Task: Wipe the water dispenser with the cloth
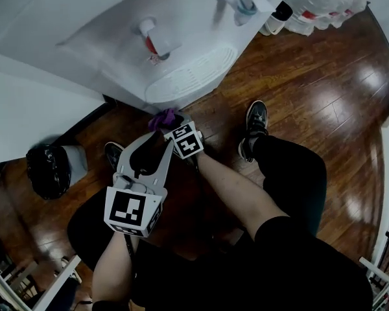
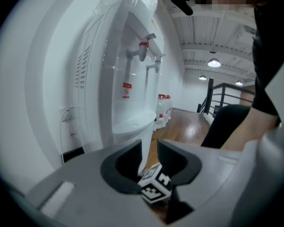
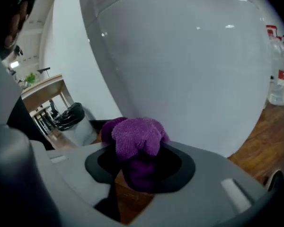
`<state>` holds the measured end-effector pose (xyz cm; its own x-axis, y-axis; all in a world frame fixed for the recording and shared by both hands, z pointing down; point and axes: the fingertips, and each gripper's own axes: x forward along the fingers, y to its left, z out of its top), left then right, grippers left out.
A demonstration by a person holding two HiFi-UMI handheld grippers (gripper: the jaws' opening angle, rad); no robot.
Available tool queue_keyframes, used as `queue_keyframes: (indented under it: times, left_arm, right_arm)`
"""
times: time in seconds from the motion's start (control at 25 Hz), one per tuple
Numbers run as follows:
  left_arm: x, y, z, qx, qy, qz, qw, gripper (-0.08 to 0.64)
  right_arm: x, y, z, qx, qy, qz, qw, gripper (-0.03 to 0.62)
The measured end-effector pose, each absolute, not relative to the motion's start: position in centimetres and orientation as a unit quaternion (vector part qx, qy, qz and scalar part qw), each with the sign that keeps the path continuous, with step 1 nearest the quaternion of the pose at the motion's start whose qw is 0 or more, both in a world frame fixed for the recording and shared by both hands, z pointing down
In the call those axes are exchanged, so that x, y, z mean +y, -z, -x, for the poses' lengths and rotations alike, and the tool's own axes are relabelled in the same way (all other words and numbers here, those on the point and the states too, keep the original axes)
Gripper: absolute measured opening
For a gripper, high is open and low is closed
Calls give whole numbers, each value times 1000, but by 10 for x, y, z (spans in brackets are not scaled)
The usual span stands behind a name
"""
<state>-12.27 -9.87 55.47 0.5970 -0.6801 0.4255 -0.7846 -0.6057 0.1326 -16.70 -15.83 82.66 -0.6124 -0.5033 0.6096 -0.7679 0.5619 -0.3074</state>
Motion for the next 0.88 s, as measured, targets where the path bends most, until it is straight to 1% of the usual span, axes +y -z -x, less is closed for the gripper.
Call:
queue_keyframes:
  times: [0.08,0.2,0.28,0.44,0.52,0.6,0.68,0.72,0.8,0.88]
  left_arm:
    - [-97,-555,115,-409,-171,-883,155,126]
    - [-92,-557,105,-391,-179,-890,149,126]
    - [-88,-559,101,-379,-181,-894,154,126]
    - [-84,-561,97,-366,-190,-898,155,126]
    - [-82,-566,96,-363,-198,-898,153,124]
    - [-81,-571,94,-359,-204,-897,157,126]
    - [-83,-571,91,-356,-205,-899,154,126]
    - [-84,-571,90,-355,-206,-900,147,126]
    - [-84,-571,88,-351,-215,-902,130,126]
    - [-82,-572,88,-350,-223,-901,123,124]
  right_arm:
    - [-152,-829,187,-851,-305,-363,225,167]
    - [-156,-846,168,-838,-320,-377,231,167]
    - [-166,-866,127,-827,-313,-397,248,167]
    - [-213,-889,4,-773,-291,-483,291,167]
    - [-243,-885,-49,-757,-256,-508,321,167]
    - [-268,-874,-81,-755,-210,-506,360,169]
    - [-279,-869,-86,-759,-180,-489,391,169]
    - [-277,-871,-81,-760,-181,-485,393,169]
    - [-258,-883,-58,-757,-220,-489,373,169]
    - [-231,-899,-17,-763,-259,-476,352,169]
